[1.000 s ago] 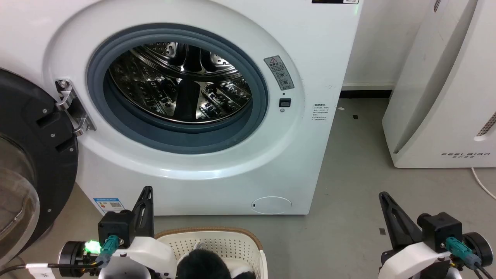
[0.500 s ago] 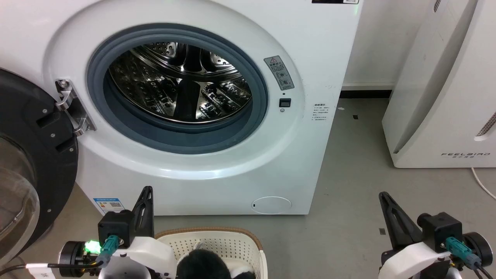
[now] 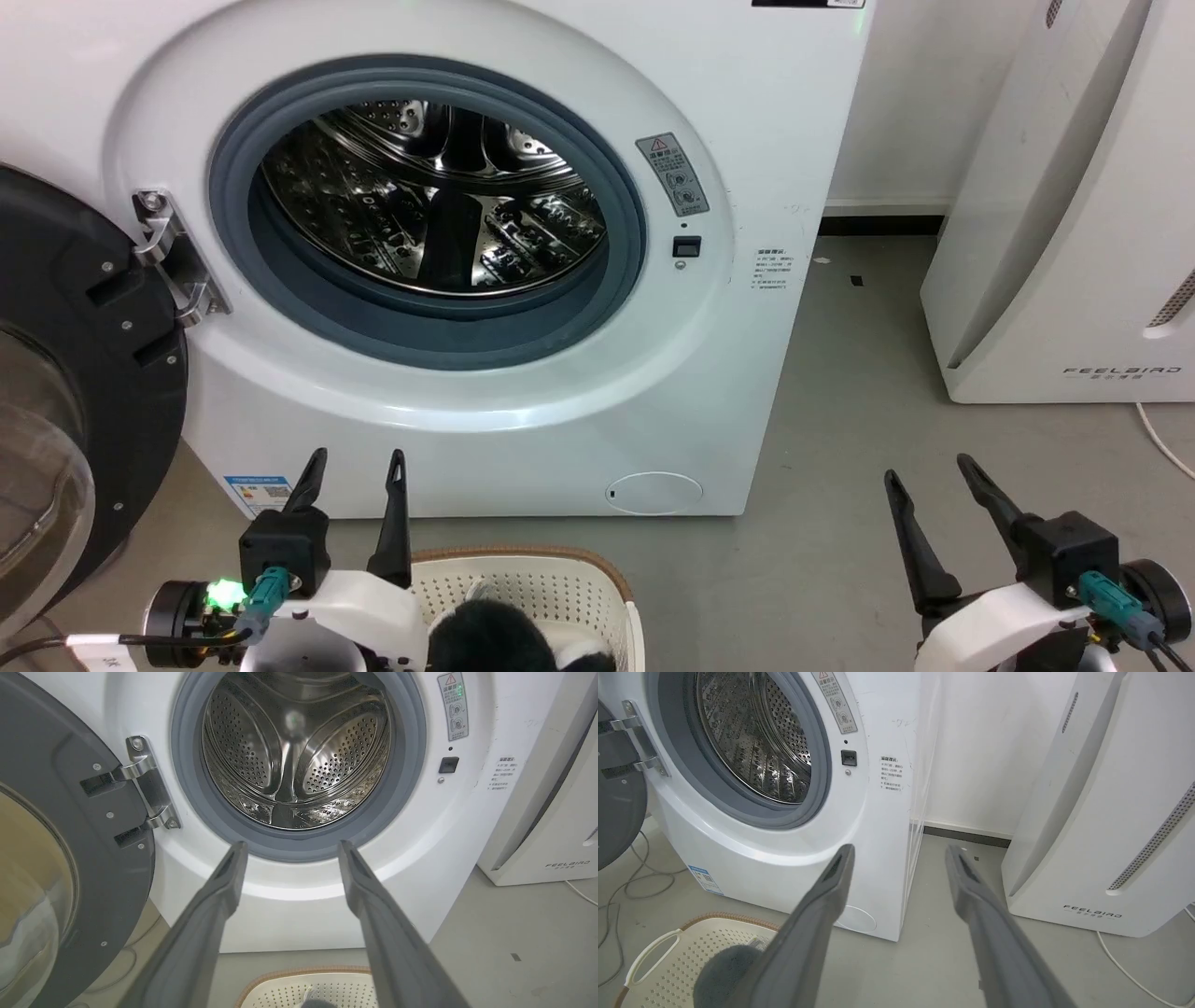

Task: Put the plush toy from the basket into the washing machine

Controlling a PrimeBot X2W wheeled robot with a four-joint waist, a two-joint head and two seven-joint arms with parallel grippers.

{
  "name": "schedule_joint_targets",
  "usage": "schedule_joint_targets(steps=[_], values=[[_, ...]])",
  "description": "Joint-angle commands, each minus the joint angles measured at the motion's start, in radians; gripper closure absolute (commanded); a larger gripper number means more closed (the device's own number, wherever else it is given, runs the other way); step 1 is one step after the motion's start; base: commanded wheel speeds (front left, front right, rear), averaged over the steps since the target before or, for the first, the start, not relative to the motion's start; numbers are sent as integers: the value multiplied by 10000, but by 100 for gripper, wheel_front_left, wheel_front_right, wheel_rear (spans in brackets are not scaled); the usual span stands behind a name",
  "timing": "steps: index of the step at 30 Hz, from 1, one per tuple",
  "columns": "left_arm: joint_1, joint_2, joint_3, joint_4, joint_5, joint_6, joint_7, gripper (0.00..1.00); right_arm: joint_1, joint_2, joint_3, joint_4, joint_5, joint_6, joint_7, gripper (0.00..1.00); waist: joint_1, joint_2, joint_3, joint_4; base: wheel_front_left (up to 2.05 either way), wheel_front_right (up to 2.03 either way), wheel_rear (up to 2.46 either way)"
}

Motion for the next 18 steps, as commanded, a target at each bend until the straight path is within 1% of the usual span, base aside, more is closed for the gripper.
schedule_joint_targets(steps=[1, 11, 18], values=[[-48, 0, -22, 43, -40, 70, -110, 0, -17, 0, -64, -12, 50, 0, -110, 0, 0, 0, 10, -1, 0, 0, 0], [-229, 21, -149, 250, -22, 149, -319, 0, -75, -1, -217, -63, 139, -1, -319, 0, 0, 0, 139, -9, 0, 0, 0], [-463, 149, -326, 660, 42, 97, -466, 0, -162, -2, -311, -82, 195, -2, -466, 0, 0, 0, 298, -63, 0, 0, 0]])
